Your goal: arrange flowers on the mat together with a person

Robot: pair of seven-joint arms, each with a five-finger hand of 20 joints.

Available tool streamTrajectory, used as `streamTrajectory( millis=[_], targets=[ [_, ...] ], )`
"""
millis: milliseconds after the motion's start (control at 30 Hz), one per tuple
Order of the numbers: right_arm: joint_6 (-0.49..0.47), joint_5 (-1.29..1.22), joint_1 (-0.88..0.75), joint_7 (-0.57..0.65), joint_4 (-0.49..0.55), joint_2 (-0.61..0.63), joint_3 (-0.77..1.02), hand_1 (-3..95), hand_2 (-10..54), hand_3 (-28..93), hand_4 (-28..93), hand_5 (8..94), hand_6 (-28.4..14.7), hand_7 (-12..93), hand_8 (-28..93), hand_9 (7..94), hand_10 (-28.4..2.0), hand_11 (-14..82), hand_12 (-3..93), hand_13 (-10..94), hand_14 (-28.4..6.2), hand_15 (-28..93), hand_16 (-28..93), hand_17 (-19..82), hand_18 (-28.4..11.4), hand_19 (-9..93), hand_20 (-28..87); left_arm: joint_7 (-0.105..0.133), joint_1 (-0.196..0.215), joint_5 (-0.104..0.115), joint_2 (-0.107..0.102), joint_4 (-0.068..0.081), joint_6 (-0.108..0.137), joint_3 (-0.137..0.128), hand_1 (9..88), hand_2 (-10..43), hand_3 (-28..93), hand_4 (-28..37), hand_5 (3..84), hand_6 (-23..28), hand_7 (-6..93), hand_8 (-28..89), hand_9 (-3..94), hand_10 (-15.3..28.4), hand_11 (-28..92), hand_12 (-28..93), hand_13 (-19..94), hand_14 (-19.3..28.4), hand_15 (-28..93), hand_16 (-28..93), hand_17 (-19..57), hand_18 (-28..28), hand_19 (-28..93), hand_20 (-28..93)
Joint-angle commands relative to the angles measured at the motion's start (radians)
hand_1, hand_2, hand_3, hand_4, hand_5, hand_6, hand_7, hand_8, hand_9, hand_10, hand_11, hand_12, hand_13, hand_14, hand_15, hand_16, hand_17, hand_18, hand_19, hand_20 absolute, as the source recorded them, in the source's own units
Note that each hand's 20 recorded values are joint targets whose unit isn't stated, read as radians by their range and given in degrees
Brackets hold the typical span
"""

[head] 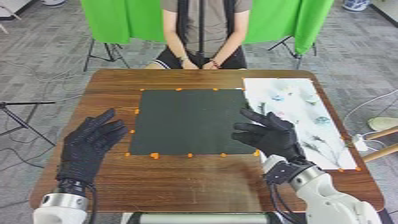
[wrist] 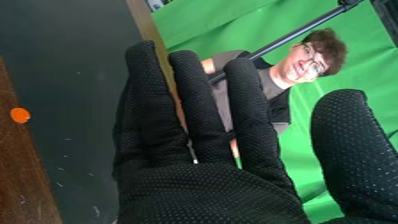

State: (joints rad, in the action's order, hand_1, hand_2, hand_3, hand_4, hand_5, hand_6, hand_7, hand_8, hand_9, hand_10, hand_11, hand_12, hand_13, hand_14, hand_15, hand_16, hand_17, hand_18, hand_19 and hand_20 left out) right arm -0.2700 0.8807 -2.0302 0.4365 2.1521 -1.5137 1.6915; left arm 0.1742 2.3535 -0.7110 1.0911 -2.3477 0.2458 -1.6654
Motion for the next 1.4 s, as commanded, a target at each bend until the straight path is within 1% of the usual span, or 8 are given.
streamTrajectory(
  millis=[33,267,400,600,700,967,1167,1400],
  targets=[
    [0.006,-0.004,-0.007,-0.011,0.011,-0.009,-0.013,13.6,15.8,84,-28,51.5,-1.9,12,-13,55.0,-19.4,14.5,11.0,44,-22.1,41,8,7,-19.0,54,16,-0.031,0.012,-0.02,0.03,-0.007,-0.017,-0.019,23.4,12.6,74,-26.9,42.8,14.0,10.5,-9,41.1,25.5,32,10,31,28.4,56,-14,-2.9,27.7,74,-26],
    [0.013,-0.006,-0.014,-0.01,0.013,-0.005,-0.01,13.6,15.8,84,-28,51.4,-1.8,12,-13,54.9,-19.5,14.6,11.0,44,-22.2,41,8,7,-19.0,54,16,-0.014,0.013,-0.012,0.023,-0.005,-0.014,-0.014,23.3,12.6,74,-26.9,42.8,14.0,10.5,-8,41.0,25.4,32,10,31,28.4,56,-14,-3.1,27.7,73,-26],
    [0.007,-0.005,-0.005,-0.012,0.01,-0.004,-0.003,13.6,15.8,84,-28,51.4,-1.9,12,-13,54.8,-19.5,14.7,11.0,44,-22.2,41,8,7,-19.0,54,16,-0.019,0.015,-0.022,0.036,-0.006,-0.022,-0.025,23.4,12.5,74,-26.9,42.8,14.0,10.5,-8,41.0,25.4,32,10,32,28.4,57,-14,-2.6,28.0,76,-26],
    [-0.022,-0.001,0.048,-0.02,-0.017,0.003,-0.002,13.6,15.8,84,-28,51.3,-2.0,12,-13,54.7,-19.5,14.6,11.0,44,-22.1,41,8,7,-19.0,54,16,0.025,-0.011,-0.015,0.024,0.012,-0.021,-0.006,23.6,12.8,74,-26.6,42.8,14.0,9.8,-8,41.1,25.5,31,10,34,28.4,58,-15,3.0,28.4,85,-28],
    [-0.026,0.003,0.065,-0.028,-0.024,0.013,-0.003,13.6,15.8,84,-28,50.9,-2.1,12,-13,54.6,-19.5,14.6,11.0,44,-22.1,41,8,7,-19.0,54,16,0.015,-0.024,-0.025,0.031,0.02,-0.043,-0.008,23.6,12.7,74,-26.5,42.8,14.1,9.8,-8,41.2,25.5,31,10,34,28.4,58,-15,3.1,28.4,86,-28],
    [-0.018,0.001,0.066,-0.031,-0.019,0.021,-0.006,13.4,15.7,85,-28,50.5,-2.2,12,-13,54.3,-19.6,14.7,11.0,44,-22.2,41,8,7,-19.0,54,16,0.026,-0.023,-0.013,0.019,0.017,-0.026,0.003,23.5,12.6,74,-26.6,42.8,14.1,10.1,-8,41.1,25.5,32,10,32,28.4,57,-15,-0.2,28.4,82,-28],
    [0.003,-0.002,0.045,-0.025,-0.009,0.021,-0.004,13.5,15.7,85,-28,50.4,-2.2,12,-13,54.2,-19.6,14.6,11.0,44,-22.1,41,8,7,-19.0,54,16,0.004,-0.001,-0.012,0.022,0.007,-0.02,-0.008,23.4,12.6,74,-26.7,42.8,14.1,10.4,-8,41.1,25.5,32,10,31,28.4,57,-14,-1.6,28.4,79,-28],
    [-0.004,-0.003,0.044,-0.016,-0.012,0.018,-0.001,13.5,15.7,84,-28,50.4,-2.2,12,-13,54.1,-19.6,14.7,11.0,44,-22.2,41,8,7,-19.0,54,16,0.018,-0.009,-0.006,0.014,0.011,-0.017,0.002,23.5,12.5,74,-26.8,42.9,14.1,10.5,-8,41.1,25.5,32,10,31,28.4,57,-14,-2.1,28.4,79,-28]
  ],
)
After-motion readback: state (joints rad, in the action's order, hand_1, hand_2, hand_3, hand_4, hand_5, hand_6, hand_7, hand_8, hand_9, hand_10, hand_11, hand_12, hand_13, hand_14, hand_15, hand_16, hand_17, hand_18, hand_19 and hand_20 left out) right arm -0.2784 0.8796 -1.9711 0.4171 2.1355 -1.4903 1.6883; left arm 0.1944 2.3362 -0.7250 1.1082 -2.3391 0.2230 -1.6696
